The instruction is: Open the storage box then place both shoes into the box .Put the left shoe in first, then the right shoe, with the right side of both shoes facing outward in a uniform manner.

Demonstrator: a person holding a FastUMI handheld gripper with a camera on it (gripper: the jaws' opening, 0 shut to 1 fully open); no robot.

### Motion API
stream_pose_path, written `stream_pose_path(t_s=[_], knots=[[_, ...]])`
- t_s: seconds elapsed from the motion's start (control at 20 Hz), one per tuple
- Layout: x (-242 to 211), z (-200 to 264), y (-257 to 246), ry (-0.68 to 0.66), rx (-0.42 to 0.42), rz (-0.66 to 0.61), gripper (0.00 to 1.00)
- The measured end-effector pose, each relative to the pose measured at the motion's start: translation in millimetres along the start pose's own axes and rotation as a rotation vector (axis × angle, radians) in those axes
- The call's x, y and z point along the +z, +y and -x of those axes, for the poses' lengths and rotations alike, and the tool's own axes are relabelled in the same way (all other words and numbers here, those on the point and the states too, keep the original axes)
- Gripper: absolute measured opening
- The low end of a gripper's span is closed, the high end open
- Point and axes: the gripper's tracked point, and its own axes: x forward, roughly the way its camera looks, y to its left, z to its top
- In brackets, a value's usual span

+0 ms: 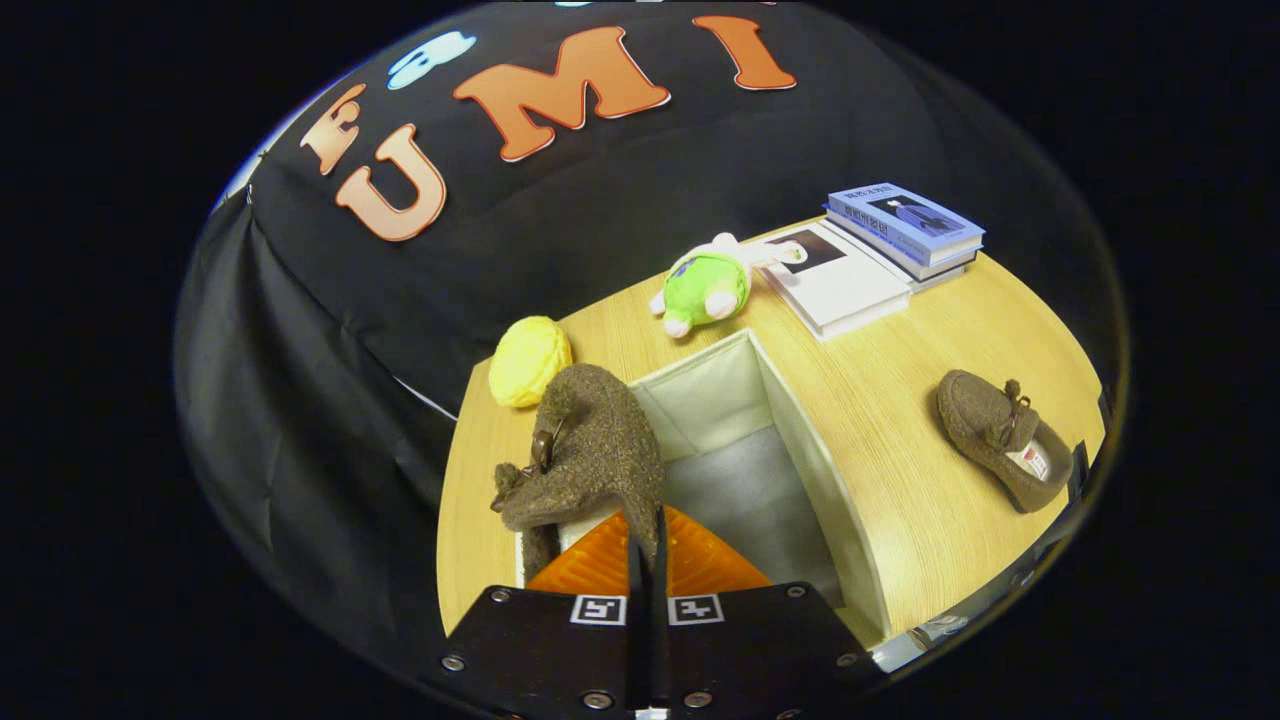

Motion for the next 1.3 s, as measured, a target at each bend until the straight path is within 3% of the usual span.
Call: stream_pose_path(t_s=[0.2, 0.4, 0.45, 0.6, 0.9, 1.3], knots=[[-20.6, -7.5, 10.5, 0.056, 0.016, 0.022, 0.05], [-9.5, -0.6, 21.3, 0.048, 0.053, 0.028, 0.43], [-5.3, 1.5, 19.2, 0.037, 0.046, 0.045, 0.63], [5.5, 6.3, 14.8, 0.008, 0.051, 0.076, 0.97], [39.2, 24.6, -15.5, -0.052, 0.05, 0.09, 0.98], [85.4, 46.3, -112.1, -0.126, -0.042, 0.088, 0.98]])
